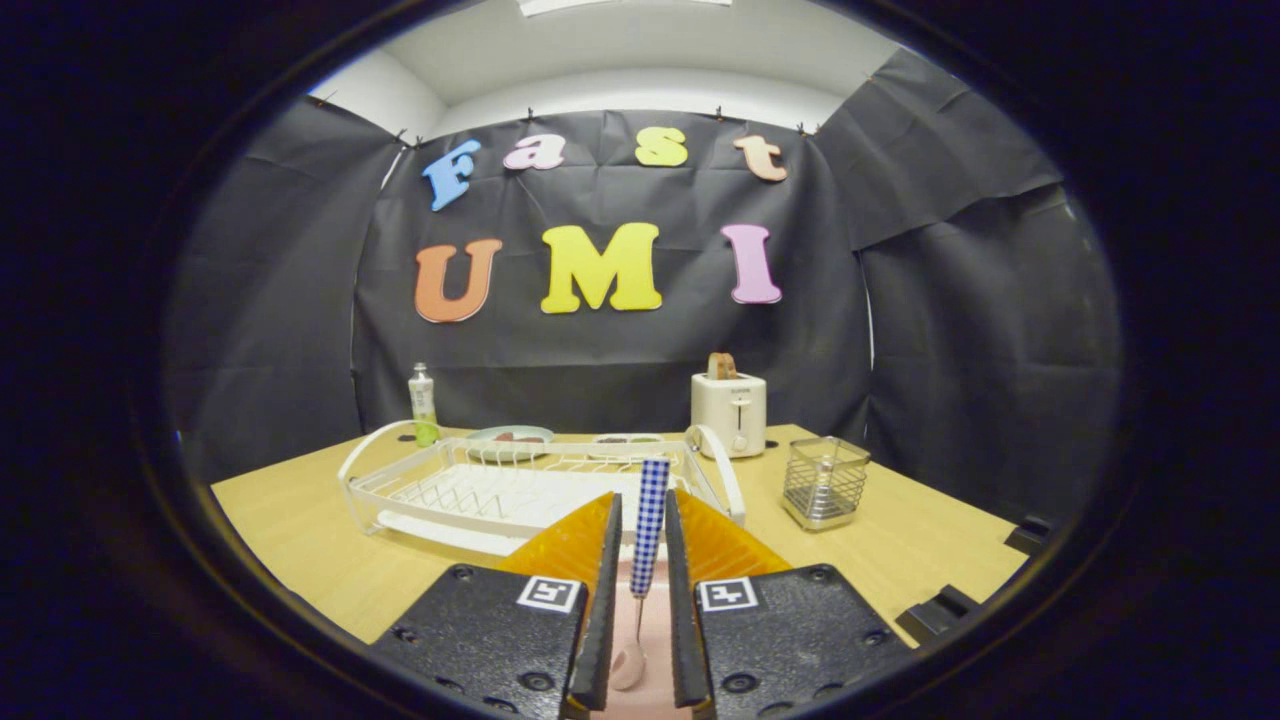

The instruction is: Take the plate from the dish rack, then take the spoon from the basket and place it into the plate.

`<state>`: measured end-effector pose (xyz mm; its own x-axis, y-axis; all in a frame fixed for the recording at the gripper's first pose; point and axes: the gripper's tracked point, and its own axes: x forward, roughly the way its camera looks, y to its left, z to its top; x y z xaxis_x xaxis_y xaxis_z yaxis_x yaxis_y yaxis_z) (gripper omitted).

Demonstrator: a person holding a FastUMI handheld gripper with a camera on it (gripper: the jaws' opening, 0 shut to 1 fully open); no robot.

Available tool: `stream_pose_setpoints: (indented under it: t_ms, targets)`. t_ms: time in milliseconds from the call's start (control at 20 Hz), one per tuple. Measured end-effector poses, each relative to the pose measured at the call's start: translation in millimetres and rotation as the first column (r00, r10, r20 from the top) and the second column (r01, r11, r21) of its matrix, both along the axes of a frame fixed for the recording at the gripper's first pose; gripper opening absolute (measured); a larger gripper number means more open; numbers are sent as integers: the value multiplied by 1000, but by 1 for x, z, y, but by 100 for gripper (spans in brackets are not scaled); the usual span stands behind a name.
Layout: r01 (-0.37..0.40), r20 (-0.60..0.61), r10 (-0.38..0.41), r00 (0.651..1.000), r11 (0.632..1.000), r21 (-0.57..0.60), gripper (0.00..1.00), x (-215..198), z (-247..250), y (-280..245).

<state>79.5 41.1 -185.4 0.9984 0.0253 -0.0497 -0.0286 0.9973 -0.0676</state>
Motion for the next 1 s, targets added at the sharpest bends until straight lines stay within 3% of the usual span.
stream_pose_setpoints:
  t_ms: [100, 400, 500, 600, 750, 1000]
  targets:
    - [21, 22, -21, 1000, 1000, 12, 30, -1, 10, -10]
    - [36, 44, -39, 998, 998, 55, 48, -10, 41, -28]
    - [9, 32, -11, 999, 998, 67, 60, -14, 50, -27]
    - [-2, 23, 0, 1000, 997, 71, 84, -16, 62, -30]
    - [-17, 21, 15, 1000, 996, 83, 100, -22, 80, -35]
    - [-8, 18, 6, 1000, 998, 64, 100, -39, 119, -43]
